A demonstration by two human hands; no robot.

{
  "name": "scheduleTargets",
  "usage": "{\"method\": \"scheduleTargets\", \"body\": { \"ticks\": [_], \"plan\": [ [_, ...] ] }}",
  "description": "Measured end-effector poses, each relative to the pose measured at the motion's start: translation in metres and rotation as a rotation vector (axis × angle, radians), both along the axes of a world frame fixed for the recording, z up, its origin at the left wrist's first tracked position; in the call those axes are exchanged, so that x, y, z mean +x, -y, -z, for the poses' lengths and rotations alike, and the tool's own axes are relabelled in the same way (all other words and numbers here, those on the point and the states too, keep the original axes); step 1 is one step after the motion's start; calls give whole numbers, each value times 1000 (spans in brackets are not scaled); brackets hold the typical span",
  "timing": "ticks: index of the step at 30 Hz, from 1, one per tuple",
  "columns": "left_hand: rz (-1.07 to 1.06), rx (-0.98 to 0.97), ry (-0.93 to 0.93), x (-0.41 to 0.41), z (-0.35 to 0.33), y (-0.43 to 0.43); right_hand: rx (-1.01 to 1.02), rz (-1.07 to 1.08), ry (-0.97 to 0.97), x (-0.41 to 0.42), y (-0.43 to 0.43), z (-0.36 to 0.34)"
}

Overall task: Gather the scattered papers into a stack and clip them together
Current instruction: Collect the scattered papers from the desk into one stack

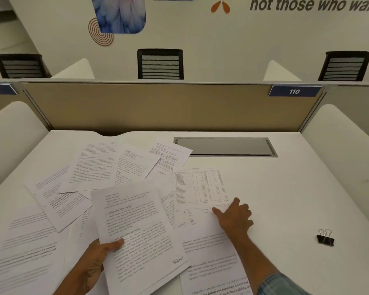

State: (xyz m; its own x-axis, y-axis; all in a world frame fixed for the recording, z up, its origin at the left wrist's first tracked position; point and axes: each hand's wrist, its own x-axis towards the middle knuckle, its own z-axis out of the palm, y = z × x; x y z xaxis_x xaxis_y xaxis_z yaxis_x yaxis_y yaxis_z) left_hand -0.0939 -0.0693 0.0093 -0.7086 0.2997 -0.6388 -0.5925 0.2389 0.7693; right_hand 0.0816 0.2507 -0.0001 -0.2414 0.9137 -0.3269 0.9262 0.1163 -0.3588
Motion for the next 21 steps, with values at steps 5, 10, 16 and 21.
{"method": "scheduleTargets", "body": {
  "ticks": [5, 10, 16, 21],
  "plan": [
    [-29, 32, 7, -2, 9, 6, -13, -12, 79, -22, -1, 4],
    [-64, 81, 34, -7, 4, 12, -99, 58, -14, -24, -9, 8],
    [-99, 174, 58, -7, -5, 20, -47, 58, -45, -20, -5, 8],
    [-134, 178, 73, 0, -9, 17, -12, -25, 152, -28, -2, 2]
  ]
}}
